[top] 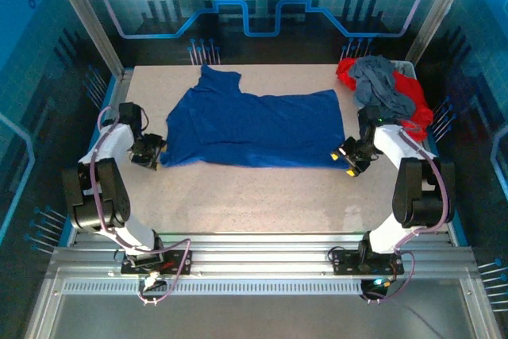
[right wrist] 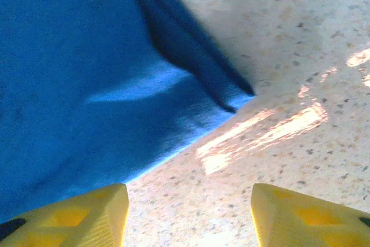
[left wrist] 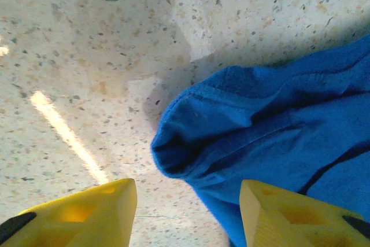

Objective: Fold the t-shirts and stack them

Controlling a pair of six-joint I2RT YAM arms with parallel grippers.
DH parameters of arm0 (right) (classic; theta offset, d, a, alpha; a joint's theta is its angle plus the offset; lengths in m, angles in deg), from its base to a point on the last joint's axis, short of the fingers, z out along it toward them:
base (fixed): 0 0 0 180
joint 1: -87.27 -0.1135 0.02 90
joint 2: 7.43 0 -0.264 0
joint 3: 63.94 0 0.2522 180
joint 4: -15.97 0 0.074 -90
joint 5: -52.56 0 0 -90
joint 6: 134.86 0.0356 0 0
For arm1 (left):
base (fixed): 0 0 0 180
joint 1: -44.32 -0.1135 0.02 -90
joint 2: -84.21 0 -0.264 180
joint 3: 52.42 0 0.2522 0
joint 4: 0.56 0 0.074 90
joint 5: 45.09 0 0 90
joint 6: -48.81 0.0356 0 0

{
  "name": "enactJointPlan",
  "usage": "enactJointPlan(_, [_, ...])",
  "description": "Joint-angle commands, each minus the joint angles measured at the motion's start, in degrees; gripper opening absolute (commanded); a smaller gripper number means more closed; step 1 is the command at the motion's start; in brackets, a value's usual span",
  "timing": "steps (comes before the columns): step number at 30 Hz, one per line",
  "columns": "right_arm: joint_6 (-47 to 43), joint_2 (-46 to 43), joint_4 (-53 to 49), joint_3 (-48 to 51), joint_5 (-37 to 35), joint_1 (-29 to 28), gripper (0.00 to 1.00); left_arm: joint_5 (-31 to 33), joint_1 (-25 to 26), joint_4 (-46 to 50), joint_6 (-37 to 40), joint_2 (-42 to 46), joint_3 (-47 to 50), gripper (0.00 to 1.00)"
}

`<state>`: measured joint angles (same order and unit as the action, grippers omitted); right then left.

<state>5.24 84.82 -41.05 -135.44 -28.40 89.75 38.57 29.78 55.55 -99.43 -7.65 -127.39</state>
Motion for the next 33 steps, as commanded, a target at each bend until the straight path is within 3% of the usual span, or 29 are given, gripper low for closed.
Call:
enactJointPlan(1, [0.25, 0.38, 4.71, 2.8, 3.26, 2.73, 0.59, -2.13, -1.19, -1.43, -5.21, -0.51, 1.98, 0.51])
enactJointPlan(6, [-0.86, 1.75, 5.19, 2.09, 3.1, 3.48, 0.59, -3.45, -3.21, -7.45, -9.25, -0.84, 5.68, 0.48])
enactJointPlan(13, [-0.39, 4.72, 5.48, 0.61, 2.73, 3.41, 0.58, -3.61, -2.9, -6.57, -11.55, -3.05, 5.86, 0.45])
enactJointPlan(17, [0.42, 6.58, 6.56, -0.07, 2.75, 2.86, 0.51, -6.57, -2.38, -8.56, -13.04, -5.2, 6.89, 0.44])
enactJointPlan(23, [0.91, 10.76, 6.27, -3.0, 1.41, 1.2, 0.34, -5.65, -1.46, -9.51, -14.39, -7.37, 5.13, 0.4])
enactJointPlan(29, [1.07, 12.83, 3.83, -6.01, -2.01, -0.02, 0.16, -2.07, -1.49, -8.74, -13.99, -8.69, 2.75, 0.25])
enactJointPlan(33, [0.5, 13.77, 1.61, -7.6, -4.73, -0.41, 0.0, 1.14, -2.05, -7.73, -13.55, -8.12, 1.91, 0.02])
